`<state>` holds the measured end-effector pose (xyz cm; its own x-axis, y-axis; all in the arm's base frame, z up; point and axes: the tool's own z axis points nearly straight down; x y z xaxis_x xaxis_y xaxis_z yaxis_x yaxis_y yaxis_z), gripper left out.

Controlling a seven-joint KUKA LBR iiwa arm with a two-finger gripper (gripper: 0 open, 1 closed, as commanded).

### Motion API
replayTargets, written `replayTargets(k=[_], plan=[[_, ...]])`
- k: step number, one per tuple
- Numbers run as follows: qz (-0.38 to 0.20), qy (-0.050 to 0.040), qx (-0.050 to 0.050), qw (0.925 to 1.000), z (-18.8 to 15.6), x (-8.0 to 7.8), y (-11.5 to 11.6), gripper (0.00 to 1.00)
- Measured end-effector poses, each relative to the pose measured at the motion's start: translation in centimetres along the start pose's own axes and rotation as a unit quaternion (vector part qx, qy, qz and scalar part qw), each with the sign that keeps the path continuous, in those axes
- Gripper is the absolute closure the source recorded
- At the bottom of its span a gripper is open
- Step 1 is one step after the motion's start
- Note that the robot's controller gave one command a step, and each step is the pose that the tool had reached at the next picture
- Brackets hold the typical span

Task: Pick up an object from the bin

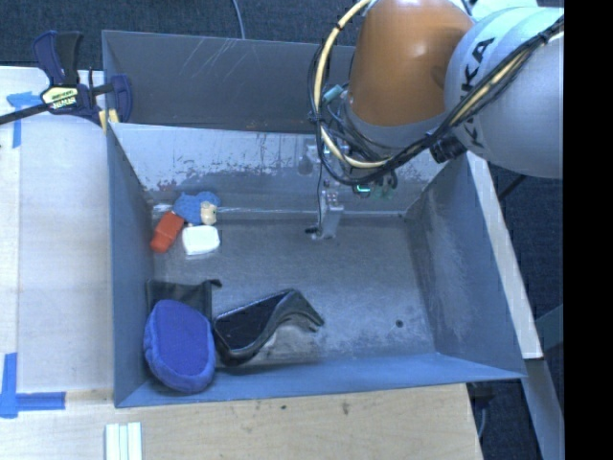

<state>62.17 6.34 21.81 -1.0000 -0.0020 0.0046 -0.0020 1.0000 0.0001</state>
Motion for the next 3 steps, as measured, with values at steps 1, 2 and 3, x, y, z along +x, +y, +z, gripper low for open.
replayTargets(k=[1,2,3], plan=[[-0.049,-0.0004,-0.001,0.9988,6.3,1.0,6.7,0.00],[-0.052,-0.0001,0.000,0.9986,15.3,2.2,10.4,0.00],[-0.220,-0.0052,0.000,0.9755,14.8,3.2,15.2,0.00]])
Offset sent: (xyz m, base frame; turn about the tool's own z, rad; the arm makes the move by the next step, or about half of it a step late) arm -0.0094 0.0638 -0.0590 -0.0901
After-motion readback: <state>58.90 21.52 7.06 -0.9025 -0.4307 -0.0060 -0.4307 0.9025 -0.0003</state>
